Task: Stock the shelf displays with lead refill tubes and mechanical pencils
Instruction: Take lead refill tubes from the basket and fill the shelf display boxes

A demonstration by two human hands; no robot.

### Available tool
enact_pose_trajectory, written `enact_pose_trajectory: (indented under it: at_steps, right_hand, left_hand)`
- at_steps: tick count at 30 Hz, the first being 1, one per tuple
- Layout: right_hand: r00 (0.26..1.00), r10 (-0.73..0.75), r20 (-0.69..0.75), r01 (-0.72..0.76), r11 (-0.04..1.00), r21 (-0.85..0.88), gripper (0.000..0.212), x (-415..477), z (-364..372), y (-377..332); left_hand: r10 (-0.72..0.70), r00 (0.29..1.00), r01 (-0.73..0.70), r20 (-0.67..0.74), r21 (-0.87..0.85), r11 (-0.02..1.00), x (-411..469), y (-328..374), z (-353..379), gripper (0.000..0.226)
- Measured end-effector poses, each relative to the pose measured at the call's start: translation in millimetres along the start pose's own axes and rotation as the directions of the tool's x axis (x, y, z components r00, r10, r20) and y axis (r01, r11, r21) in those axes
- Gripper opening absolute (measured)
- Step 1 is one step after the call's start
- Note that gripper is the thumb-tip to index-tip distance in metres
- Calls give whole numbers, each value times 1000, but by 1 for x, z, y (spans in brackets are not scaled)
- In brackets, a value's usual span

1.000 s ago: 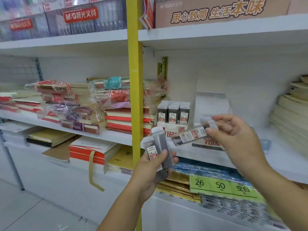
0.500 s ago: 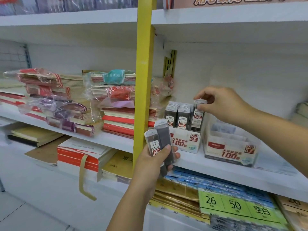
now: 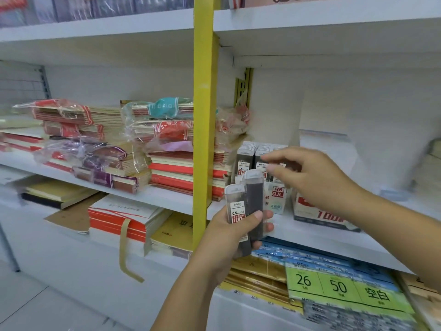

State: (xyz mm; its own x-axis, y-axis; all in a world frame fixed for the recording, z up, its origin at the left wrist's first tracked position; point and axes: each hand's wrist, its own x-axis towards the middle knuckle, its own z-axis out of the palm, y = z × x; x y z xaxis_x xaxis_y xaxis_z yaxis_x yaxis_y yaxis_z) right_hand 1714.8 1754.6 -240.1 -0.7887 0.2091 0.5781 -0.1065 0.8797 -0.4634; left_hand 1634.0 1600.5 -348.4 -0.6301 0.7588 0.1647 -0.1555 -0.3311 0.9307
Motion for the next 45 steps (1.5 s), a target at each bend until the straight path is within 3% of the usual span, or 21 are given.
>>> enact_pose_trajectory:
  at_steps: [3, 9, 16, 24, 27, 29, 33, 36, 45]
  right_hand:
    - [977, 85, 195, -138, 951, 276, 31, -12, 11, -11]
    - [970, 106, 220, -190, 893, 409, 19, -24, 10, -10]
    - [957, 209, 202, -264, 916, 301, 20, -24, -9, -1]
    - [961, 220, 164, -268, 888, 374, 22, -24, -9, 1]
    - [980, 165, 112, -192, 930, 314, 30, -22, -17, -2]
    - [993, 117, -25, -107, 959, 262, 35, -13, -28, -4]
    - [972, -5, -236, 12, 1000, 24, 31, 13, -48, -4]
    - [982, -44, -181, 11, 983, -181, 28, 24, -43, 1]
    - [995, 4, -95, -41, 922, -386, 11, 33, -17, 32]
  left_hand:
    - [-15, 1000, 15, 18, 20, 1000, -3, 0, 5, 29]
    - [-39, 999, 39, 12, 13, 999, -9, 0, 5, 29]
    - [-7, 1000, 6, -9, -96, 995, -8, 4, 0, 50]
    - [26, 999, -28, -36, -38, 999, -4, 0, -1, 35]
    - [37, 999, -38, -31, -47, 998, -3, 1, -2, 43]
    - [58, 997, -60, -55, -36, 998, -1, 1, -3, 49]
    - [85, 987, -87, -136, -7, 996, 5, -1, -6, 22]
    - [72, 989, -72, -127, 4, 997, 9, -4, -7, 17]
    - [24, 999, -25, -25, -10, 1000, 8, -3, -7, 18]
